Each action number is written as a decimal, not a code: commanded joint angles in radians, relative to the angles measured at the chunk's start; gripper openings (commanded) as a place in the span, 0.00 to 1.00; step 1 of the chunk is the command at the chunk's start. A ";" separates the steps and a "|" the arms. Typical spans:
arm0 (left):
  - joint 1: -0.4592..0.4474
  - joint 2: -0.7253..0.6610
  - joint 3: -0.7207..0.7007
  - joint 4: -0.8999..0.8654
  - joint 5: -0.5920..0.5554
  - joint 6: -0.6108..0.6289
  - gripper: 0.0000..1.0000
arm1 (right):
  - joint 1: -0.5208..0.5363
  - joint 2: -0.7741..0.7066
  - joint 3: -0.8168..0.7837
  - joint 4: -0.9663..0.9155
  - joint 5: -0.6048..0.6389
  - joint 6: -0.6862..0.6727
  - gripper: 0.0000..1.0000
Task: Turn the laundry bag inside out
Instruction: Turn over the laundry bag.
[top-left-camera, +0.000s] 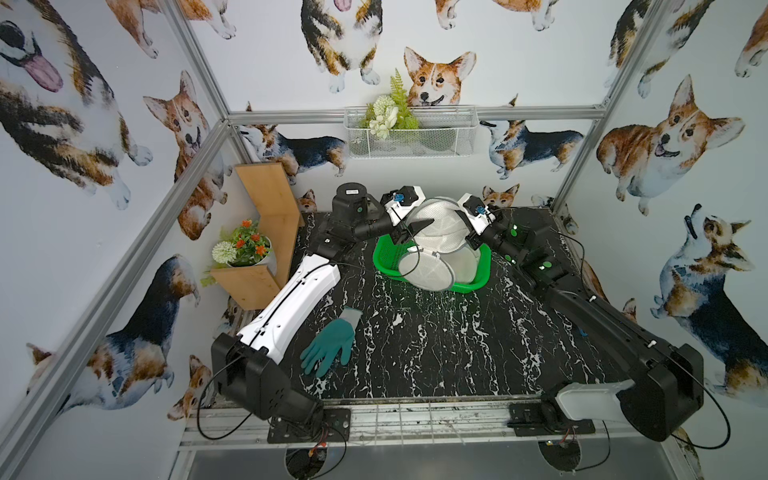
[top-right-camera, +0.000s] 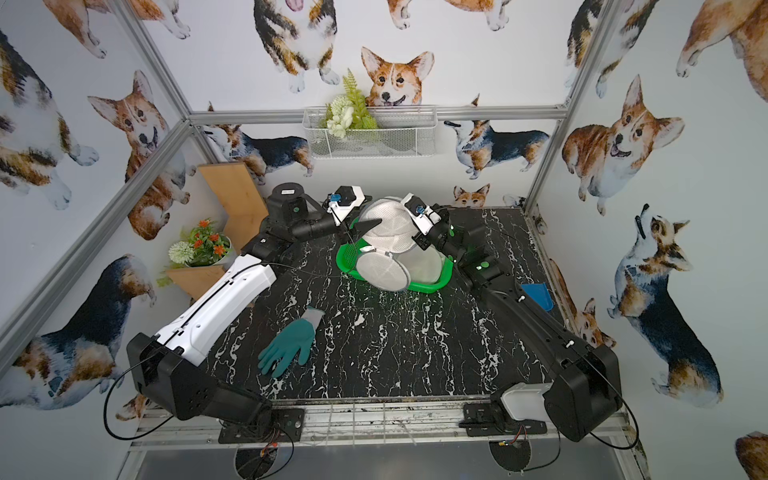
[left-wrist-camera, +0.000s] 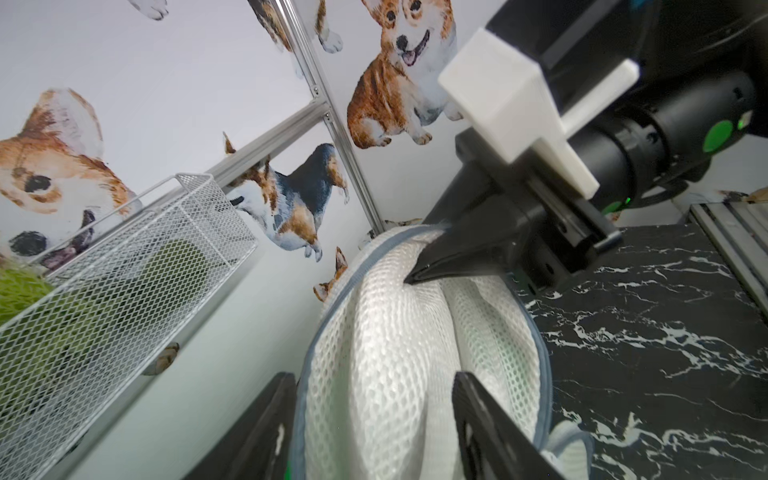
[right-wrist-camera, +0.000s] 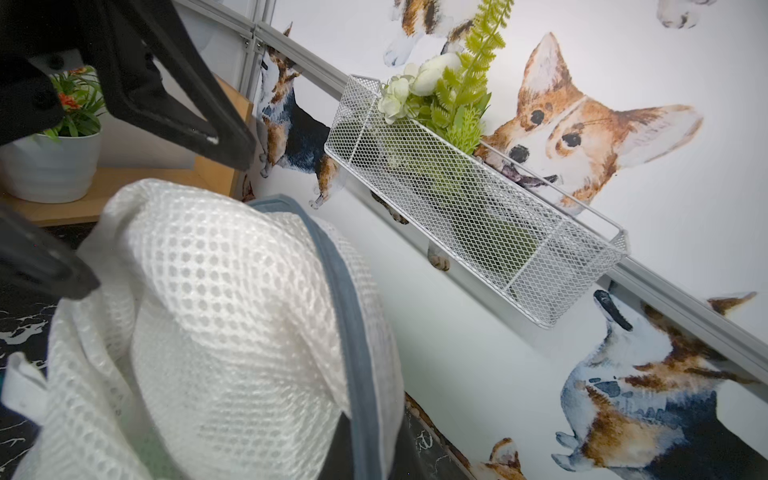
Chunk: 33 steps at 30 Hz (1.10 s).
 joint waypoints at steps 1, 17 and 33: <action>0.000 0.006 0.030 -0.133 0.037 0.088 0.59 | 0.004 -0.009 -0.001 0.022 0.002 -0.035 0.00; 0.011 0.088 0.116 -0.258 0.143 0.086 0.42 | 0.027 -0.008 -0.006 0.088 -0.048 -0.035 0.00; 0.032 0.099 0.124 -0.237 0.136 0.099 0.00 | 0.027 0.013 0.028 0.007 -0.060 0.026 0.01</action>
